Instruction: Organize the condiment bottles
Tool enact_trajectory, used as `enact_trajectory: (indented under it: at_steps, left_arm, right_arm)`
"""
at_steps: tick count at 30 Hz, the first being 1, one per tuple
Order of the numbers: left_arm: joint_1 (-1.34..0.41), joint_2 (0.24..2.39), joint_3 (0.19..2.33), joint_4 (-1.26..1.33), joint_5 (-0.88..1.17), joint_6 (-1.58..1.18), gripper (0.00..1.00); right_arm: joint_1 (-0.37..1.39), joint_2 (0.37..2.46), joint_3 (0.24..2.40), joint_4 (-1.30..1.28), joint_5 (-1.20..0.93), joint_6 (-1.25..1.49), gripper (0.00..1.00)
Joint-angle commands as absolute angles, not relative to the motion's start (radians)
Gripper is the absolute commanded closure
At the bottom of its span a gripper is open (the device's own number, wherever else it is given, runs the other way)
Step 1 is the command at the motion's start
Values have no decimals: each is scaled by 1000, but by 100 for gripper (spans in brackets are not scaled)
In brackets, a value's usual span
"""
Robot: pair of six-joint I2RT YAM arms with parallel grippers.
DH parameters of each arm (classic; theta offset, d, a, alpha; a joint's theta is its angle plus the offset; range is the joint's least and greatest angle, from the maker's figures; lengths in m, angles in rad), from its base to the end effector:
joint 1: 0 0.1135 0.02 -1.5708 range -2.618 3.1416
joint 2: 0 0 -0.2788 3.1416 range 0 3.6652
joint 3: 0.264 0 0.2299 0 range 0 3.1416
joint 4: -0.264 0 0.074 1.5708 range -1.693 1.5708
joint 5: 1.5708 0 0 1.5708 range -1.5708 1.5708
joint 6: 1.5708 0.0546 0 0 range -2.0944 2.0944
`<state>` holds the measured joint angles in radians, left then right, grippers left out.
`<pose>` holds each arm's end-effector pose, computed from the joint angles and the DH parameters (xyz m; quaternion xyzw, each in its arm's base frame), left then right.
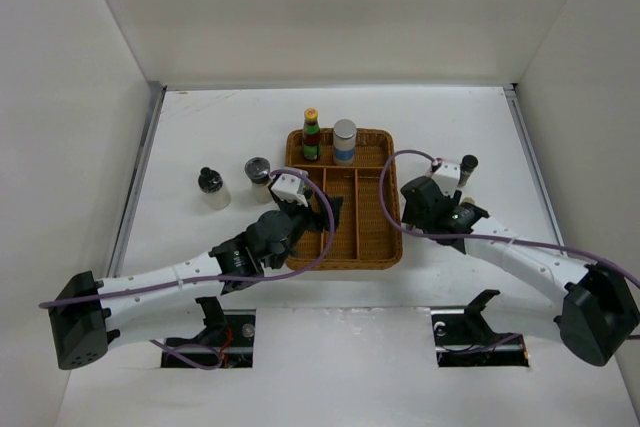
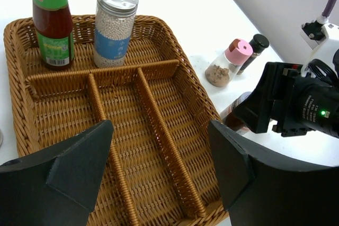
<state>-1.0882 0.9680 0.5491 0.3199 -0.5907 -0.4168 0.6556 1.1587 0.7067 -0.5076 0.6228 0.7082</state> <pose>0.1234 -0.1700 0.2959 0.0491 0.7339 -0.2814 0.6162 0.1796 0.0980 0.2291 0.1160 0.9051 -0.0463 0.4065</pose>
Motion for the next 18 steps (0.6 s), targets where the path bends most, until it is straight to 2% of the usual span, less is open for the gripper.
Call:
enact_trajectory:
  at_steps: [1,8,18]
  left_arm:
    - [-1088,947,561,374,-591,-425,28]
    - [-1055,867,549,379,-601,-419,28]
    - [-993,716,526,309,-650,-416,29]
  right_arm:
    - [660,1131,782,-451,672,695,48]
    - [676,1083,957,-446,718,578,48]
    - [594,1366,1213,-189,557,402,48]
